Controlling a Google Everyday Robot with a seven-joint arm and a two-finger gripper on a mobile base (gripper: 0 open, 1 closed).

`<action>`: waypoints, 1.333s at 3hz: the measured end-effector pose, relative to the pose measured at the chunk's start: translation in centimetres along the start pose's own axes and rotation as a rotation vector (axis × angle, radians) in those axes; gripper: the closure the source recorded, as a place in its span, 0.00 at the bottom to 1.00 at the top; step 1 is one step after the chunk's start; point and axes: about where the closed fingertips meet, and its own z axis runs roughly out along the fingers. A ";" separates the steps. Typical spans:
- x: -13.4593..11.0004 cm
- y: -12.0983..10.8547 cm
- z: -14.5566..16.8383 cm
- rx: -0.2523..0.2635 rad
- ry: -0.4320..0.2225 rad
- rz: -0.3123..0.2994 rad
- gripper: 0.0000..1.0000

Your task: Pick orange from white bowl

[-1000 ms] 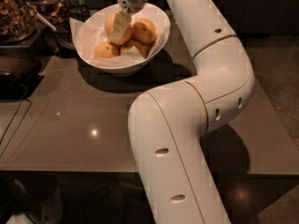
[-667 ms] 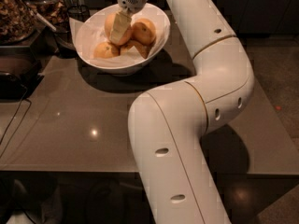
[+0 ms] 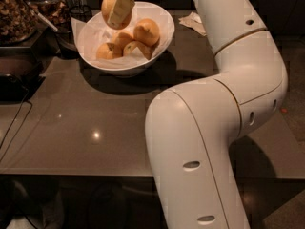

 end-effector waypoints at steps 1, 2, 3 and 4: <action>-0.1 0.0 0.3 -0.002 0.002 -0.004 1.00; 0.0 1.2 -1.0 -0.013 0.017 0.027 1.00; 0.3 2.8 -3.9 0.010 0.010 0.087 1.00; 1.8 5.9 -4.9 -0.024 0.004 0.123 1.00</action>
Offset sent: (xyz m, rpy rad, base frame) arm -0.0756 -0.0171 0.0004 -0.0259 0.0755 -0.0508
